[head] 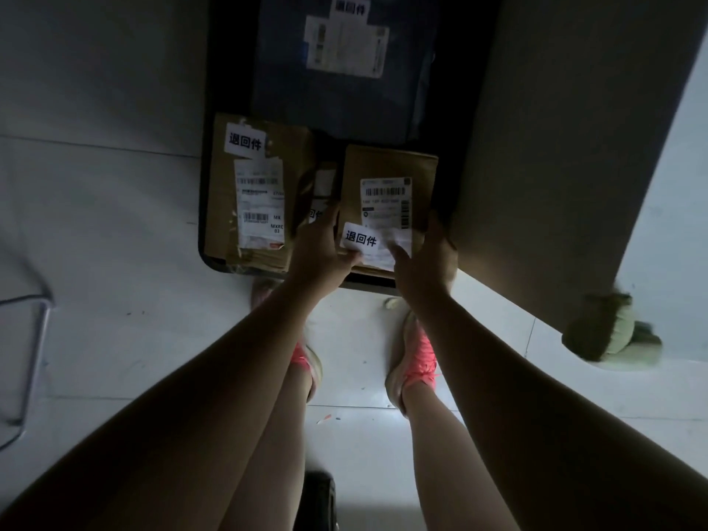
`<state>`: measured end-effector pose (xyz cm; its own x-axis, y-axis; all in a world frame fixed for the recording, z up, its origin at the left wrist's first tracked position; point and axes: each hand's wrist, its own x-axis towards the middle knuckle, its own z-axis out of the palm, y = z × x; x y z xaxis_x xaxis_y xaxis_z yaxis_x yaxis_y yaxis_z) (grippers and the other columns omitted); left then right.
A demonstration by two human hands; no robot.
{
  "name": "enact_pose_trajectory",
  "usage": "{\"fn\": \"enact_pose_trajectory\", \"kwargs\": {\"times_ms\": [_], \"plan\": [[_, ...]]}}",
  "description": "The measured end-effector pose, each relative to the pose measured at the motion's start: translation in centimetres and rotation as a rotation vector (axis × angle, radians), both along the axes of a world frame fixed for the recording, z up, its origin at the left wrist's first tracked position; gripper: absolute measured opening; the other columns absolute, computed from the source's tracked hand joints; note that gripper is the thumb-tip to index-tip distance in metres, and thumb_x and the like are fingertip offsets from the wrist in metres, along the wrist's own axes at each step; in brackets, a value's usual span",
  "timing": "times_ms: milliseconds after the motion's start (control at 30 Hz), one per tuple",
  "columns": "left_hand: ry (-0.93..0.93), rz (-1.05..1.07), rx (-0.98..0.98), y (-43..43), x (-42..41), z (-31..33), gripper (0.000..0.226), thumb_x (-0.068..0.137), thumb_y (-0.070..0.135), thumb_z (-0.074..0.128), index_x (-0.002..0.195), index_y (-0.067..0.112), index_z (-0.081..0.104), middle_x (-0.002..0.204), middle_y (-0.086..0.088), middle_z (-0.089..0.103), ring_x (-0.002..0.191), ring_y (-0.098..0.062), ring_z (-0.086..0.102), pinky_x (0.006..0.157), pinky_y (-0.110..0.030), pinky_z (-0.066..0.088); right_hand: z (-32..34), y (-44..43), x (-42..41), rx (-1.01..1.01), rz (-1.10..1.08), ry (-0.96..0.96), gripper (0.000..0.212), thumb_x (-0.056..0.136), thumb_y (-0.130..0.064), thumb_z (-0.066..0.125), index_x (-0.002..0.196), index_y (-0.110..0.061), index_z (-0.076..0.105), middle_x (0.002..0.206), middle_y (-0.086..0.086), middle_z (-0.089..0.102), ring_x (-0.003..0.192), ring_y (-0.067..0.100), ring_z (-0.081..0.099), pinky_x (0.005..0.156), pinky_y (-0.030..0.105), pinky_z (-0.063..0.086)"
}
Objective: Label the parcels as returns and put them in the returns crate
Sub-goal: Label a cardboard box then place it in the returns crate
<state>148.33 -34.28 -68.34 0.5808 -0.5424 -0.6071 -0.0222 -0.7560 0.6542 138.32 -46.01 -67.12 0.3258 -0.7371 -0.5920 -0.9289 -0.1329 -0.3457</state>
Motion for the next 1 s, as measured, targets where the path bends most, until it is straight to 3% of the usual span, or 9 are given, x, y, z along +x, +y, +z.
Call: {"fn": "enact_pose_trajectory", "kwargs": {"times_ms": [67,200,233,333,367,533,733,867,1000], "plan": [[-0.015,0.007,-0.003,0.0,-0.2,0.2,0.067,0.07,0.011,0.085,0.129,0.016,0.053,0.112,-0.001,0.072,0.099,-0.013,0.07,0.076,-0.029,0.061,-0.3,-0.3,-0.3,0.033,0.009,0.013,0.065,0.084,-0.033,0.078,0.137,-0.015,0.046,0.123,0.006,0.065,0.109,0.027,0.063,0.084,0.033,0.054],[-0.094,-0.037,0.029,0.4,0.1,2.3,0.063,0.076,0.014,0.084,0.132,0.01,0.053,0.123,0.002,0.065,0.112,-0.012,0.063,0.076,0.001,0.045,1.7,-0.1,-0.8,-0.003,0.113,-0.013,0.069,0.082,-0.022,0.08,0.14,-0.013,0.045,0.128,0.008,0.061,0.113,0.026,0.06,0.089,0.033,0.053],[-0.127,-0.049,0.048,0.6,0.5,3.3,0.065,0.078,0.016,0.083,0.134,0.008,0.052,0.126,0.002,0.062,0.115,-0.012,0.059,0.08,-0.001,0.044,2.7,0.1,-0.7,-0.024,0.147,-0.032,0.072,0.08,-0.019,0.081,0.142,-0.014,0.044,0.13,0.008,0.06,0.116,0.026,0.058,0.091,0.034,0.054],[-0.254,-0.157,0.127,1.1,2.3,7.5,0.073,0.079,0.035,0.081,0.139,0.011,0.047,0.131,-0.007,0.062,0.12,-0.024,0.059,0.097,-0.034,0.052,6.5,0.5,-0.2,-0.053,0.251,-0.092,0.071,0.077,-0.019,0.08,0.139,-0.014,0.047,0.133,0.007,0.057,0.119,0.026,0.055,0.091,0.043,0.055],[-0.293,-0.197,0.153,1.1,3.1,9.4,0.071,0.079,0.035,0.08,0.138,0.011,0.048,0.129,-0.009,0.062,0.119,-0.026,0.059,0.098,-0.038,0.05,8.2,0.4,0.2,-0.061,0.297,-0.097,0.069,0.078,-0.019,0.08,0.139,-0.014,0.047,0.134,0.007,0.056,0.12,0.026,0.053,0.092,0.044,0.054],[-0.535,-0.358,0.284,1.6,7.0,21.7,0.061,0.079,0.041,0.078,0.13,0.016,0.055,0.124,-0.008,0.061,0.112,-0.028,0.059,0.084,-0.038,0.049,19.0,-1.5,1.8,-0.135,0.529,0.002,0.074,0.086,-0.032,0.073,0.148,-0.023,0.034,0.152,-0.001,0.039,0.132,0.026,0.044,0.102,0.043,0.043],[-0.827,-0.469,0.376,0.9,8.0,39.0,0.05,0.081,0.044,0.068,0.117,0.012,0.059,0.12,-0.01,0.056,0.115,-0.029,0.05,0.086,-0.042,0.044,35.4,-5.6,3.6,-0.284,0.721,0.044,0.075,0.088,-0.034,0.067,0.152,-0.024,0.029,0.162,-0.003,0.024,0.141,0.024,0.034,0.107,0.041,0.037],[-0.936,-0.495,0.406,0.3,6.6,51.0,0.051,0.082,0.044,0.068,0.122,0.013,0.058,0.125,-0.009,0.055,0.12,-0.029,0.048,0.087,-0.042,0.044,46.8,-7.9,2.9,-0.439,0.796,0.037,0.071,0.089,-0.041,0.063,0.15,-0.024,0.031,0.158,0.001,0.029,0.138,0.025,0.037,0.105,0.042,0.037],[-1.047,-0.5,0.412,-1.3,4.7,61.9,0.045,0.085,0.044,0.066,0.118,0.013,0.06,0.12,-0.011,0.057,0.11,-0.031,0.055,0.083,-0.04,0.047,57.6,-9.7,0.6,-0.591,0.845,-0.035,0.064,0.089,-0.037,0.064,0.146,-0.022,0.038,0.155,0.002,0.034,0.136,0.028,0.04,0.105,0.043,0.037]]}}
